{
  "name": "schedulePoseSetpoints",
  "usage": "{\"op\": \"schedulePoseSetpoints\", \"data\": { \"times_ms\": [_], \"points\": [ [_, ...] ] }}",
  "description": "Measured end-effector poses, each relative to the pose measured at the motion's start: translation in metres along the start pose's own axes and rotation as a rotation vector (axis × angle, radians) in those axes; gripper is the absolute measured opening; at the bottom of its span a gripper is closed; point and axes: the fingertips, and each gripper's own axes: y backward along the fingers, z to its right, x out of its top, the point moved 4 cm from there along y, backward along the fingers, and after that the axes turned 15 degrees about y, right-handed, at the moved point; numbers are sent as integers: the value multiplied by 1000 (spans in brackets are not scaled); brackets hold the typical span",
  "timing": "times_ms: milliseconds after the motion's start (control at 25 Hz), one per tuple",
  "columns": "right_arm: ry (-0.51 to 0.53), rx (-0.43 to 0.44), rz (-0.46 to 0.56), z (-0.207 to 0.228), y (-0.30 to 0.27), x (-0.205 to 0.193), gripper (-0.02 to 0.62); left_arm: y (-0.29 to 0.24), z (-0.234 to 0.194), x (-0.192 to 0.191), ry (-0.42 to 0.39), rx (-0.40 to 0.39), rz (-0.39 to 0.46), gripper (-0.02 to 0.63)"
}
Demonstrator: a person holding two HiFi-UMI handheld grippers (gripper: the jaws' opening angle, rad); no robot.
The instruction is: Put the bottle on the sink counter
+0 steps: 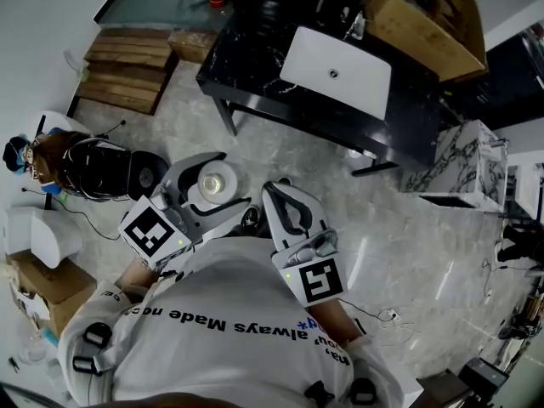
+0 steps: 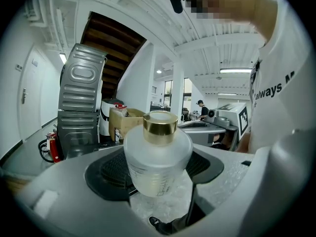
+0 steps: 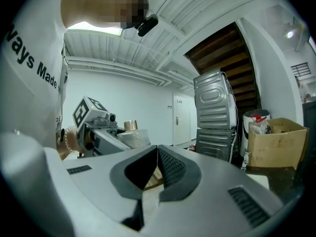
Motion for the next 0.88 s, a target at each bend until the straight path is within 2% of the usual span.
{"op": "schedulePoseSetpoints", "data": {
  "times_ms": [320, 880],
  "points": [
    [-5, 11, 12, 48, -13, -17, 8, -40, -19, 18, 4, 18, 1, 337],
    [-13, 64, 8, 178, -39, -55, 8, -150, -66, 71, 23, 87, 18, 337]
  ]
}}
